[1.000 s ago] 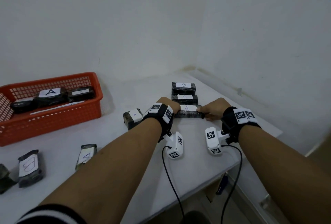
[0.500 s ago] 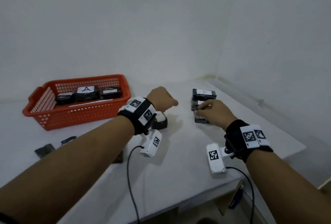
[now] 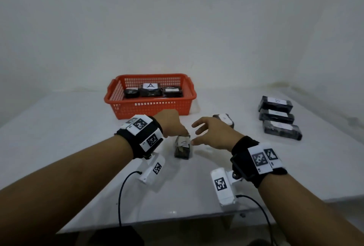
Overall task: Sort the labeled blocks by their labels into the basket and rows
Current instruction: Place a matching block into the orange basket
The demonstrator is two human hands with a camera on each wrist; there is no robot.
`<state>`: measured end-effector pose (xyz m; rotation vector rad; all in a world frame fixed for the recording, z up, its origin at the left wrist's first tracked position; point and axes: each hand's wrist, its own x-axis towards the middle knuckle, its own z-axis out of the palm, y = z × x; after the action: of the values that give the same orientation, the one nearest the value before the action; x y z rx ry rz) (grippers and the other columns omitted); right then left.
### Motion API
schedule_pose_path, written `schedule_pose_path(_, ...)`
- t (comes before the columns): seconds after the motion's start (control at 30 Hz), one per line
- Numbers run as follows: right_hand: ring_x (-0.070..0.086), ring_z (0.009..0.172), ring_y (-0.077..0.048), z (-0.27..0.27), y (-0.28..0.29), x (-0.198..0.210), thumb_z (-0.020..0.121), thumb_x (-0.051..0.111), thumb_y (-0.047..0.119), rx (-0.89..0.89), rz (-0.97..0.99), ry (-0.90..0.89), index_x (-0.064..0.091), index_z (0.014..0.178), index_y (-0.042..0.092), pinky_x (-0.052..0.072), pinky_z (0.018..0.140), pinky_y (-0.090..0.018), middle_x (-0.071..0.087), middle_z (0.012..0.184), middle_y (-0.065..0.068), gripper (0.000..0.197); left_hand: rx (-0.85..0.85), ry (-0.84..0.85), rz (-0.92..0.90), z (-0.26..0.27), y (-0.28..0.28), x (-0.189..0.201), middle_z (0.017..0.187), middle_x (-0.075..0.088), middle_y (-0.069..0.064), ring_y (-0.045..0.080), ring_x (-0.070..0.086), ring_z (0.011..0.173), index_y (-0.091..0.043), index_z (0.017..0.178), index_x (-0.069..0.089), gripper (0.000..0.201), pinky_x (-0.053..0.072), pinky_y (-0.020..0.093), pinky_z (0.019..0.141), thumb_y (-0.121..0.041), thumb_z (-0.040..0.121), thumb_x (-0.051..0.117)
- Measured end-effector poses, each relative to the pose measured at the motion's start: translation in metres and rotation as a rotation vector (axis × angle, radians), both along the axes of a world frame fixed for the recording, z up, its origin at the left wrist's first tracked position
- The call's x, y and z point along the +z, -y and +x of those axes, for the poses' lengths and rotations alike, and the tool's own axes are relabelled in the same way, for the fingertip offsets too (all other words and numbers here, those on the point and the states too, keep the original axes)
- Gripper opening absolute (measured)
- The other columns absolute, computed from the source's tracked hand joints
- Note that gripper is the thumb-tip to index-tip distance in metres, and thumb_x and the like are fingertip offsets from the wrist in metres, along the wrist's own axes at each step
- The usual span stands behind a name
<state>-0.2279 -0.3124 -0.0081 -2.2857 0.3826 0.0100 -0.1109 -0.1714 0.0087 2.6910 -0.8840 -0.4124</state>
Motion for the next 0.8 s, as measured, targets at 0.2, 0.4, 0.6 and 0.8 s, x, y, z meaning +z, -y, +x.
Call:
schedule_pose_path(0.2,0.069,0.069,-0.009,0.019,-0.013,-0.003,0.08,0.083,-0.001,0.056,0.068,-0.118,0.061,0.134,0.006,0.056,0.06,-0.015,0.07,0.095,-0.002,0.059,0.042,-0.12,0.008,-0.013,-0.014,-0.016,0.08,0.079,0.006,0.018,0.072,0.07,-0.007,0.091,0.076,0.037,0.058,0.028,0.072,-0.043,0.083,0.077)
schedule_pose_path(0.4,0.073,0.088,-0.023,0.018,-0.009,-0.006,0.073,0.086,-0.009,0.047,0.084,-0.121,0.069,0.125,0.003,0.064,0.082,-0.03,0.071,0.114,-0.013,0.056,0.073,-0.192,-0.05,-0.015,-0.016,-0.02,0.092,0.077,0.006,0.019,0.078,0.084,-0.007,0.097,0.075,0.04,0.061,0.028,0.078,-0.043,0.081,0.081)
schedule_pose_path(0.6,0.072,0.083,-0.023,0.015,-0.007,-0.009,0.075,0.085,-0.007,0.069,0.063,-0.057,0.068,0.122,0.007,0.064,0.081,-0.034,0.066,0.122,-0.014,0.051,0.031,-0.207,-0.089,-0.018,-0.017,-0.02,0.073,0.069,0.001,0.015,0.065,0.066,-0.007,0.084,0.074,0.035,0.049,0.021,0.056,-0.04,0.077,0.084)
schedule_pose_path(0.8,0.072,0.106,-0.018,0.01,-0.004,-0.006,0.081,0.086,0.01,0.124,0.063,0.042,0.072,0.123,0.018,0.056,0.099,-0.033,0.074,0.117,0.001,0.045,-0.024,-0.218,-0.172,-0.018,-0.026,-0.008,0.096,0.077,0.008,0.022,0.073,0.089,-0.004,0.107,0.077,0.041,0.061,0.033,0.08,-0.036,0.081,0.082)
